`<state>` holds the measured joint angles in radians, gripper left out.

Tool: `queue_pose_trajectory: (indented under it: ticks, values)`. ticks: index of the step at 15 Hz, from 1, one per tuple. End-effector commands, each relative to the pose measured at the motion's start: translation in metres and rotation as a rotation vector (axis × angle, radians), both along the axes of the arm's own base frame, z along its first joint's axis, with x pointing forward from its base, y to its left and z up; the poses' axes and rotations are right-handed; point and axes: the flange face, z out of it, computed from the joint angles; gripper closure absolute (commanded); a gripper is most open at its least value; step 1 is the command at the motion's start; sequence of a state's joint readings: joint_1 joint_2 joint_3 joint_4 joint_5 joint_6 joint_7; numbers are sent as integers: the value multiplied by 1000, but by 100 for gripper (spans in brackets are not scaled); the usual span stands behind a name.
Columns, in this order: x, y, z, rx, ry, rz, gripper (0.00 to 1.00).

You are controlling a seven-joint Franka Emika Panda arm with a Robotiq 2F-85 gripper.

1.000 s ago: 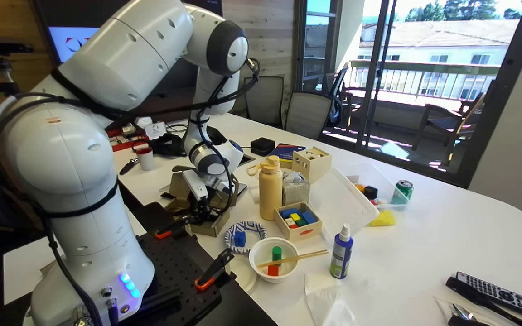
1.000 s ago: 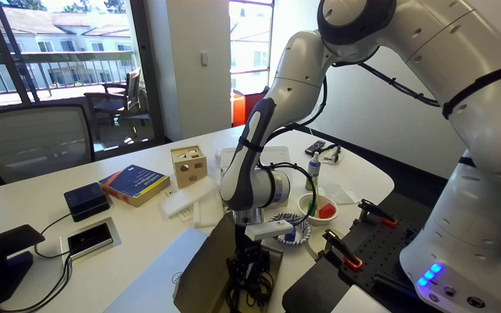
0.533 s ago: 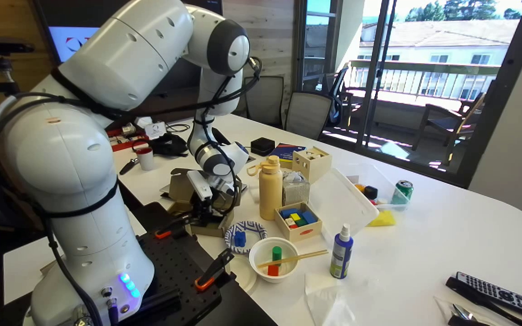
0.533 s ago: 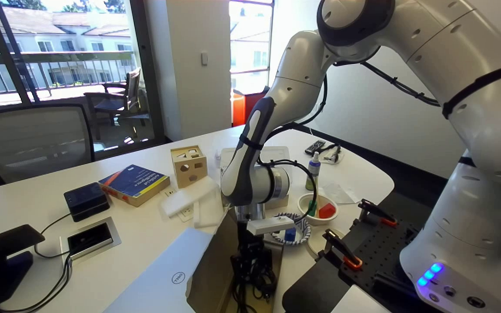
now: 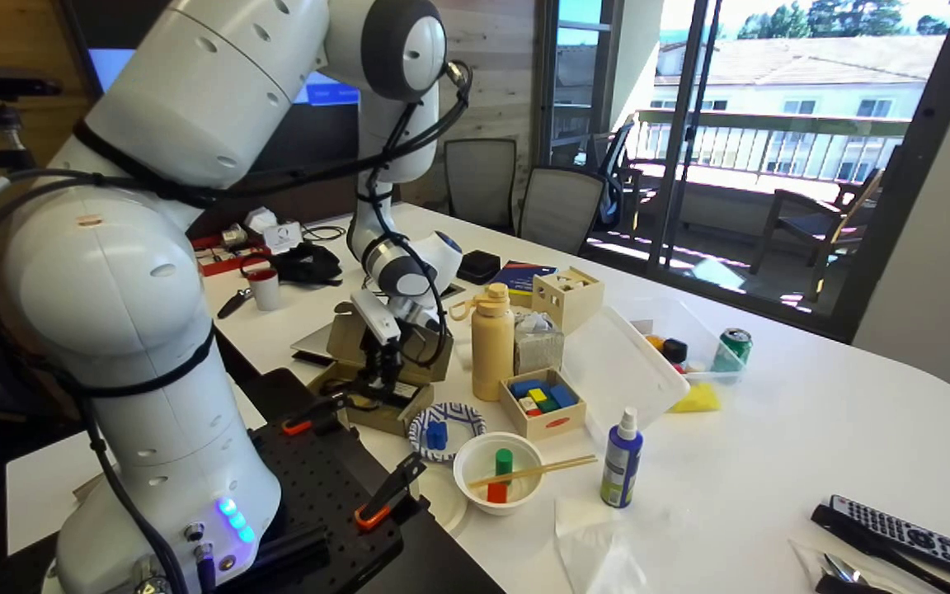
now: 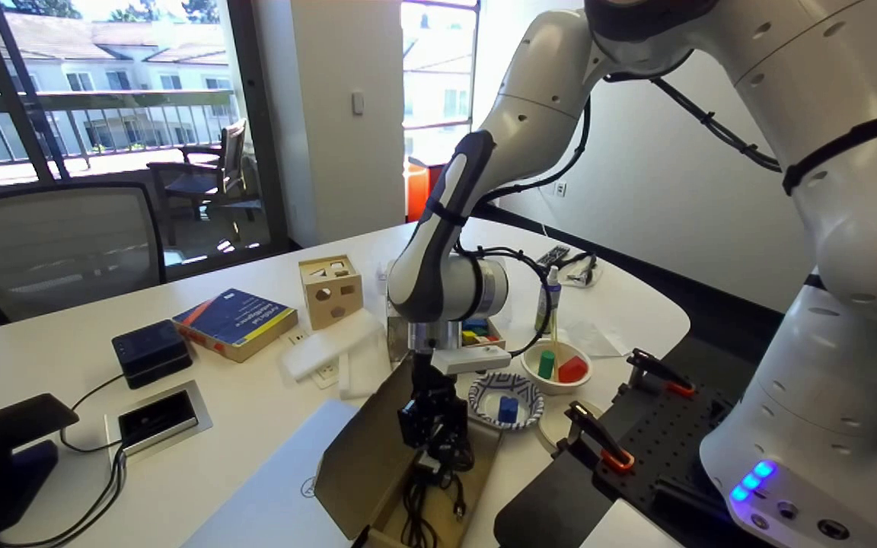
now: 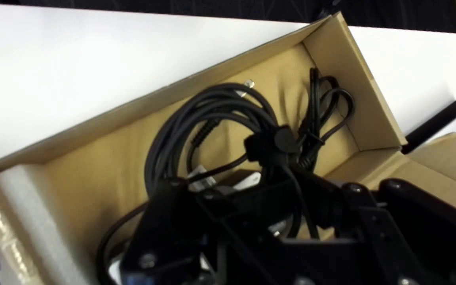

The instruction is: Remove the black cable from the box and put it on the table

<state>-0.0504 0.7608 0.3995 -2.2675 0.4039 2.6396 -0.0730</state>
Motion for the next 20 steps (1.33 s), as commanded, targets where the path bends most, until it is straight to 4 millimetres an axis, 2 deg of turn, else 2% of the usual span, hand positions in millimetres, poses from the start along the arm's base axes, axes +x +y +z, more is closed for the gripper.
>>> queue_pose_trajectory:
  ticks: [1,7,11,13,16,19,20]
  values:
    - [-1,-6,71,-16,-30,23,100]
    - [-3,-20,176,-114,-69,25,100]
    - [5,-17,267,-223,-92,106,100]
    - [12,-17,316,-313,-135,159,100]
    - [29,-17,378,-433,-256,254,100]
    - [55,-8,424,-520,-413,366,100]
    - [56,6,440,-547,-465,397,100]
